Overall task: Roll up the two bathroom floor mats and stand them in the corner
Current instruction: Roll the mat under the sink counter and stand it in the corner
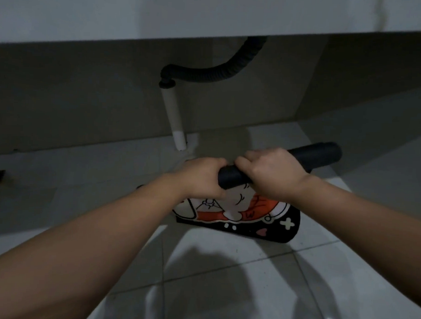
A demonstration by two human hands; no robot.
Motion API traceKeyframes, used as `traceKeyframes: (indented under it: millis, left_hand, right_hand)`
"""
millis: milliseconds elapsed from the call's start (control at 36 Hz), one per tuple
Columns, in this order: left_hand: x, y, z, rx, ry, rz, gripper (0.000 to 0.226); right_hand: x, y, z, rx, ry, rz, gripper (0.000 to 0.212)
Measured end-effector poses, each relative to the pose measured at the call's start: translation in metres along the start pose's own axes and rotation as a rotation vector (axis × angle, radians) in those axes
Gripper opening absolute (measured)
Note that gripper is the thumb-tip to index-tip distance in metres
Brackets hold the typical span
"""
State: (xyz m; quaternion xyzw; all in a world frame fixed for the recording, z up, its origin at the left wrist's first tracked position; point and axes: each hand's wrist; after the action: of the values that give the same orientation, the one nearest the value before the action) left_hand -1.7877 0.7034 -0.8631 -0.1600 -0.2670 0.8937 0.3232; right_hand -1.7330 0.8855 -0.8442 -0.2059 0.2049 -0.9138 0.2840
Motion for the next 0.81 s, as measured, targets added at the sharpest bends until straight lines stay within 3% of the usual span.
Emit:
traceKeyframes:
  millis: [111, 278, 361, 472, 584, 667, 750, 806]
  left_hand:
    - [0.0, 0.001, -0.005, 0.158, -0.178, -0.065, 0.022]
    - [-0.007, -0.003, -0.017, 0.502, -0.469, -0.331, 0.027]
    - [-0.006, -0.007, -0.019, 0.507, -0.532, -0.377, 0.027]
    - [-0.003, -0.003, -0.017, 0.454, -0.39, -0.323, 0.032]
    - [0.001, 0.001, -0.005, 0.239, -0.121, -0.173, 0.051]
    - [0.002, 0.004, 0.0, 0.024, -0.029, -0.025, 0.066]
    - [0.002, 0.005, -0.001, 0.014, -0.032, -0.015, 0.043]
    - [-0.001, 0.004, -0.004, 0.119, -0.125, -0.062, 0.03]
  right_hand:
    - [0.002, 0.0, -0.001, 0.058, 0.101, -0.064, 0.029]
    - [0.014, -0.013, 0.005, 0.504, 0.556, -0.296, 0.054]
    - [0.015, -0.014, 0.003, 0.664, 0.65, -0.316, 0.046]
    - [0.012, -0.008, 0.001, 0.525, 0.542, -0.293, 0.03]
    - [0.0, -0.003, -0.006, 0.135, 0.14, -0.101, 0.031]
    - [-0.001, 0.0, -0.003, 0.034, -0.099, -0.038, 0.03]
    - [-0.001, 0.003, -0.003, 0.026, -0.107, -0.047, 0.029]
    - [0.0, 0.003, -0.005, 0.063, 0.004, -0.07, 0.034]
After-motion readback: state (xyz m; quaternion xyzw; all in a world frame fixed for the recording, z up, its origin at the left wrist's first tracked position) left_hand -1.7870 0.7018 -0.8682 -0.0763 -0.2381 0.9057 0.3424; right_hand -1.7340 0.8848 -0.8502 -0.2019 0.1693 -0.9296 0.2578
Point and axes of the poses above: each hand's wrist, its own x-axis towards the middle knuckle, its own z-axis out of the back of the hand, y = z × x, and after that the axes turned 10 degrees about -x, right-handed
